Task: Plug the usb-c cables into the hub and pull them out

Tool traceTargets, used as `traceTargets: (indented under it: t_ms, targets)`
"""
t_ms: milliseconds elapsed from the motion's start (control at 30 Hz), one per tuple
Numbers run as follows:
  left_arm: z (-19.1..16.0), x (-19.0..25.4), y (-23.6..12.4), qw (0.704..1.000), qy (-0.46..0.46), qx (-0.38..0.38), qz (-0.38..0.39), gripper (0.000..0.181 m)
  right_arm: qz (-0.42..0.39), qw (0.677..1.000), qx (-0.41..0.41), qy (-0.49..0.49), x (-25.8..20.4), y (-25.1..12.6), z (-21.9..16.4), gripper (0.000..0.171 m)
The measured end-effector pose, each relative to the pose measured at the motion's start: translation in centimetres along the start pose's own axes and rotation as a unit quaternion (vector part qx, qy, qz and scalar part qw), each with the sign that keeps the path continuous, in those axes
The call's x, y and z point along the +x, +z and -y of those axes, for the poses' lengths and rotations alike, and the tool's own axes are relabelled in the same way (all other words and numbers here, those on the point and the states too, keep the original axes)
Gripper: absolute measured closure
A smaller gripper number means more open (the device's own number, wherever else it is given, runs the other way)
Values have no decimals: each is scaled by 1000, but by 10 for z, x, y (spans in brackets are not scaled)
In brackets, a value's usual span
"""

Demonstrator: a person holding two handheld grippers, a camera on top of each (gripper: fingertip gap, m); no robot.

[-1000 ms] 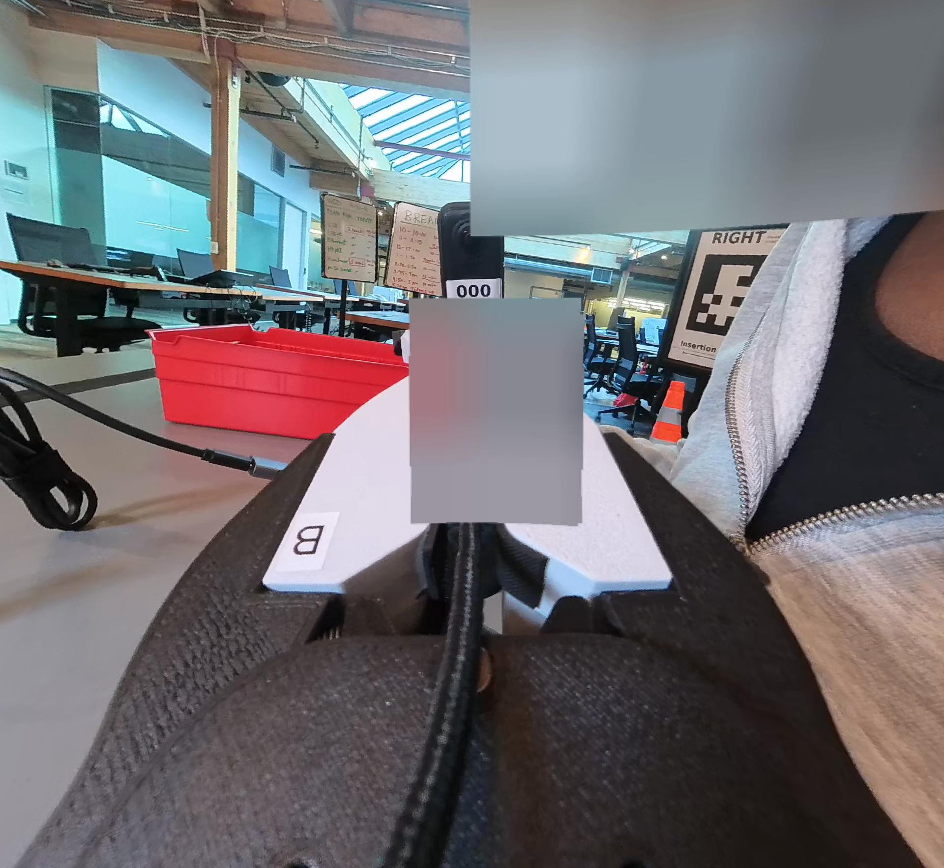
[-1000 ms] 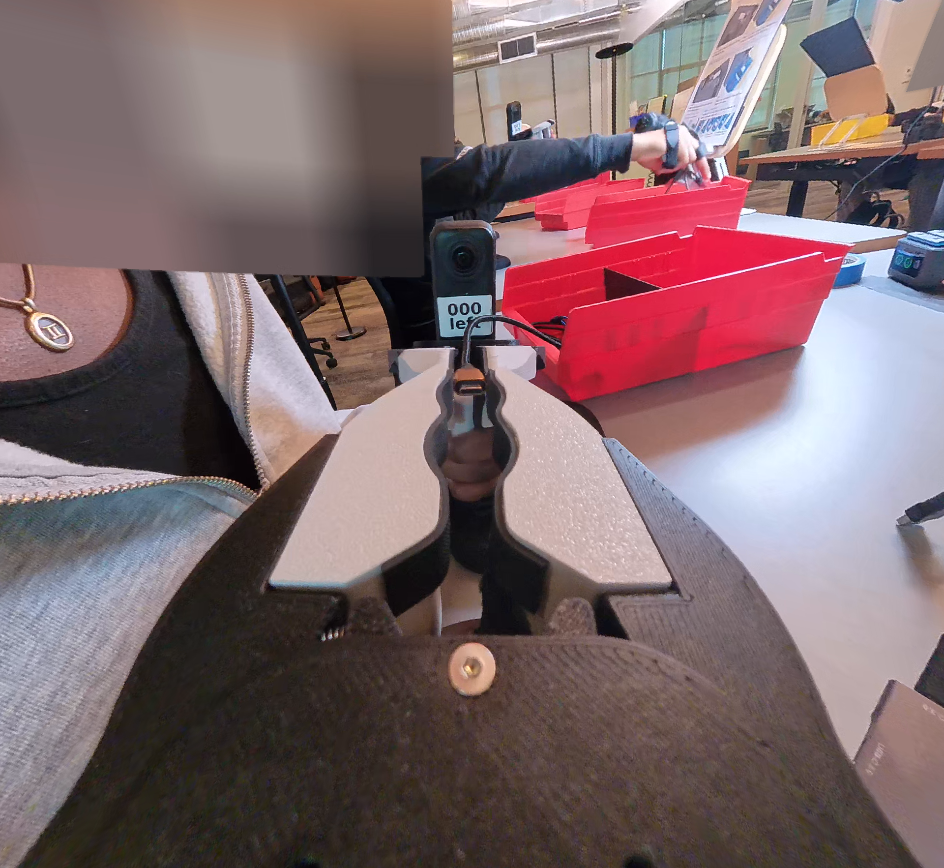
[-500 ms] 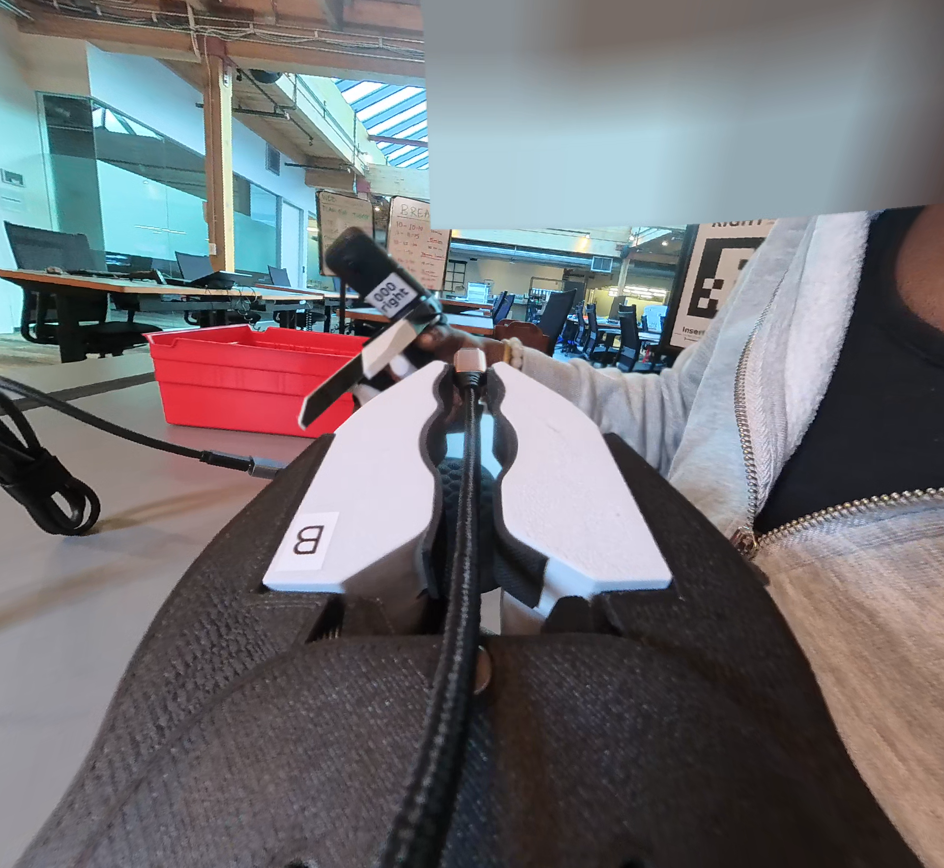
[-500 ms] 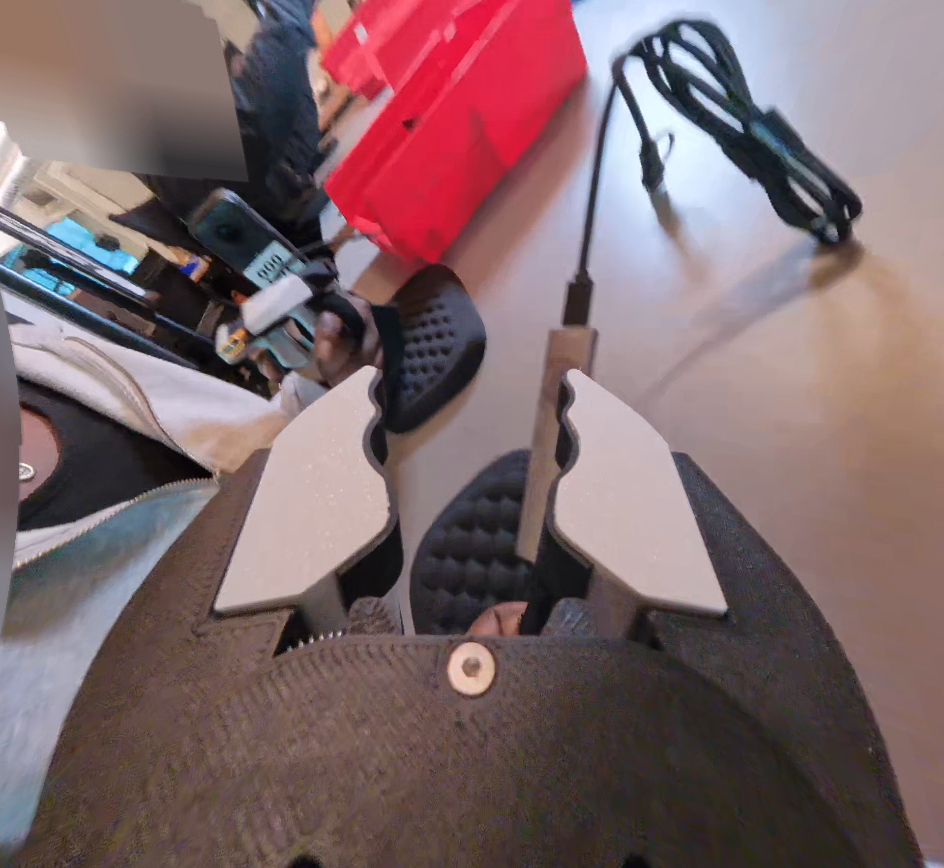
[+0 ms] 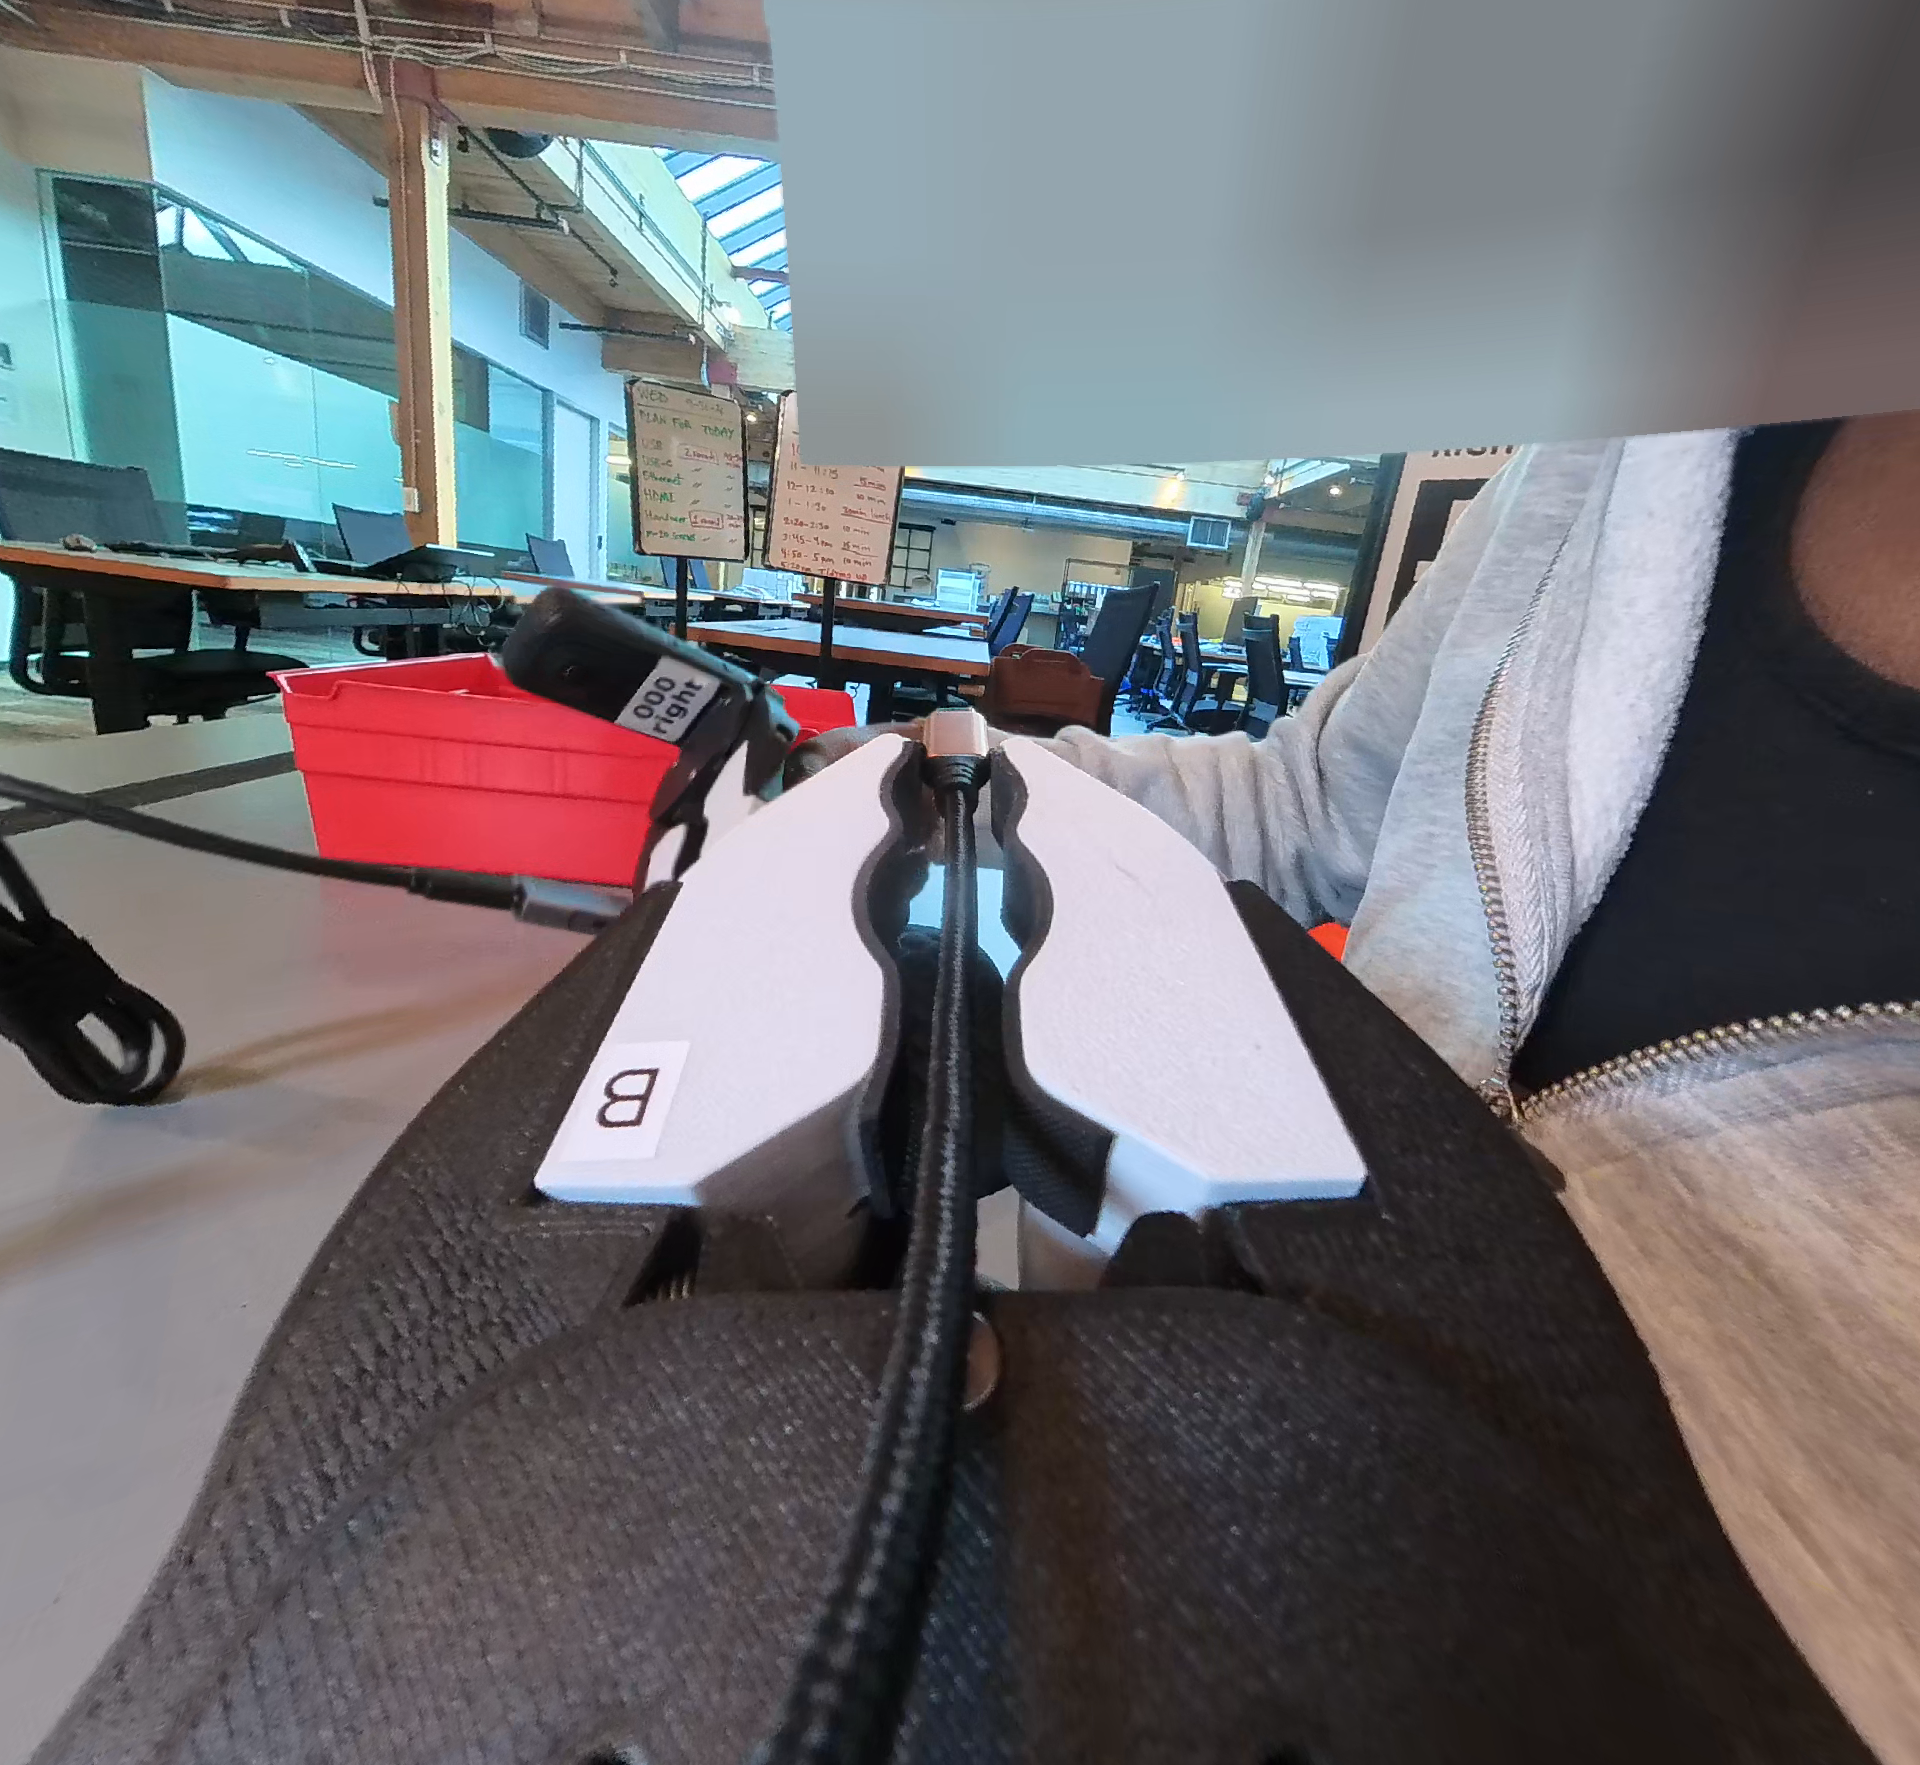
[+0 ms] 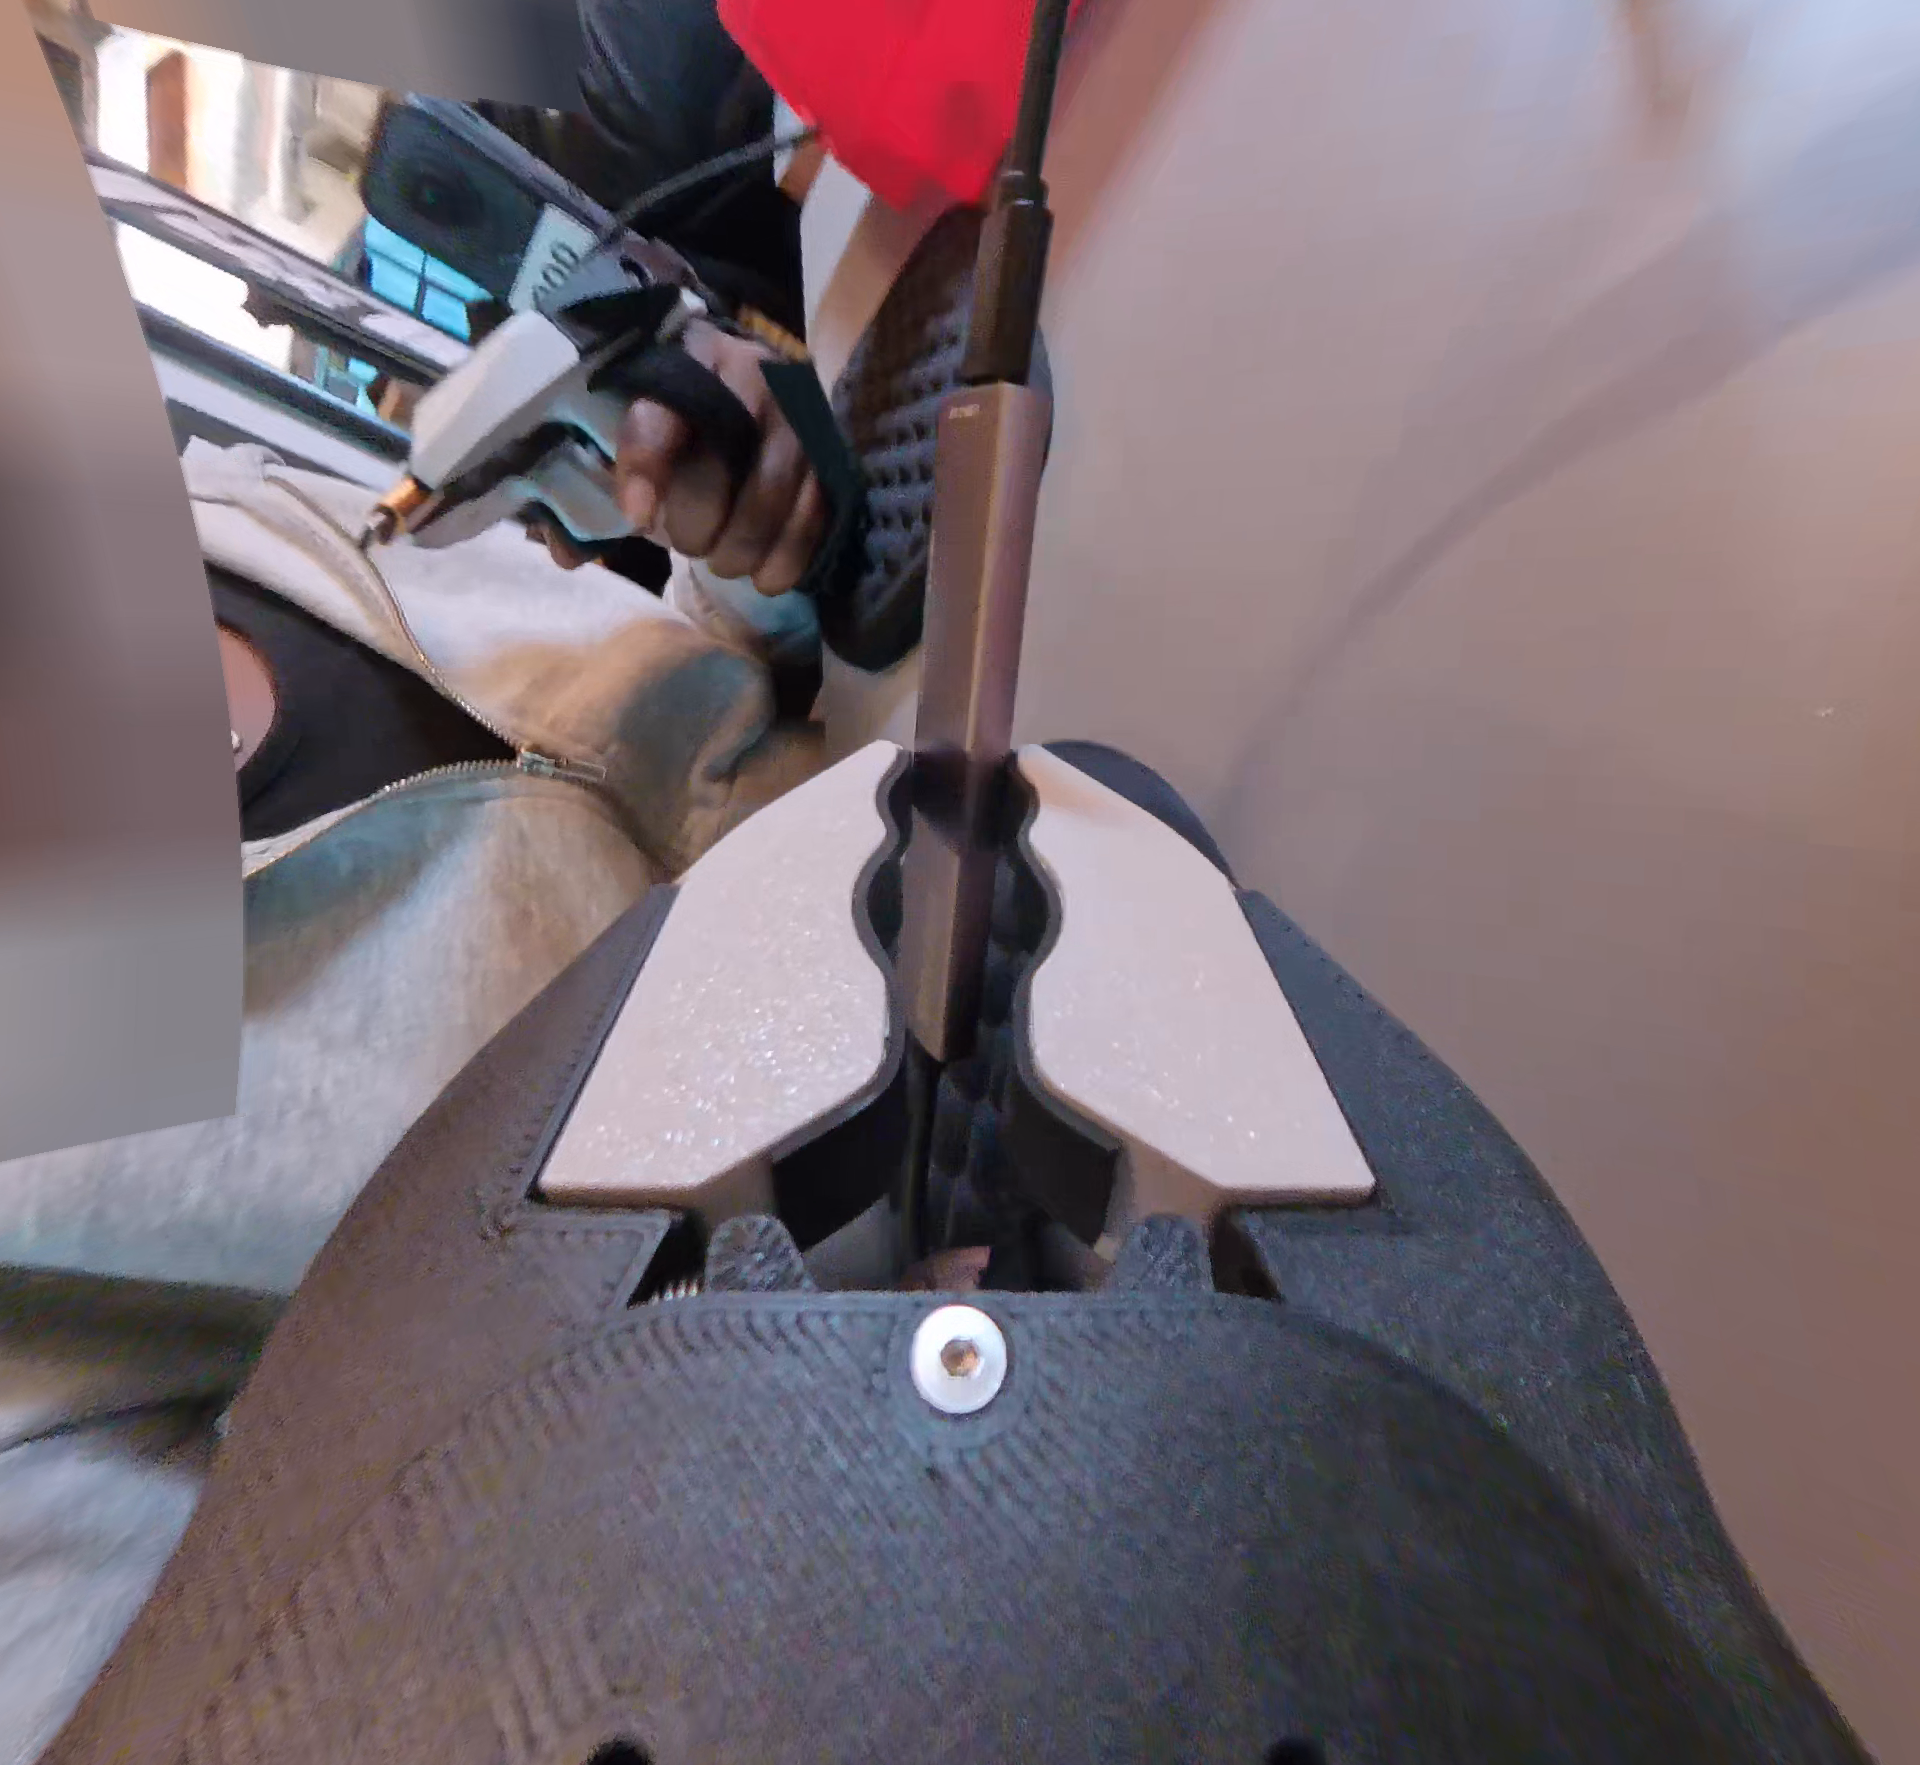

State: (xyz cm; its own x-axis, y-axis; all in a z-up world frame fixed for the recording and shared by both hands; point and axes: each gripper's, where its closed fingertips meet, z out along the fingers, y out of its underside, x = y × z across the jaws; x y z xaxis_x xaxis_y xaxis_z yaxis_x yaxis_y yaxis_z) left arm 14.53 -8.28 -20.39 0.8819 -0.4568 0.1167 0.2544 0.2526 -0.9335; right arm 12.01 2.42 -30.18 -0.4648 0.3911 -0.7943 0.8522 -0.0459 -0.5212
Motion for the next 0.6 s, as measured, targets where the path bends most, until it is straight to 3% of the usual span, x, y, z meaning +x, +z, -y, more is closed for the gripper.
traceTargets:
  t_ms: [67, 133, 267, 400, 600]
  targets:
    - [0, 0, 0, 1000, 0, 0, 0, 168, -56, 997, 37, -46, 3, -6, 9, 158]
    - [0, 0, 0, 1000, -1, 1, 0, 168, -194, 974, 8, -114, 15, -13, 6, 160]
    - [0, -1, 0, 1000, -2, 3, 2, 168, -412, 867, -135, -246, 13, -24, -16, 160]
    - [0, 0, 0, 1000, 3, 2, 4, 168, -454, 821, -234, -254, 20, -13, -52, 161]
    - [-5, 1, 3, 1000, 10, -15, 5, 168, -468, 809, -257, -246, 24, -11, -56, 162]
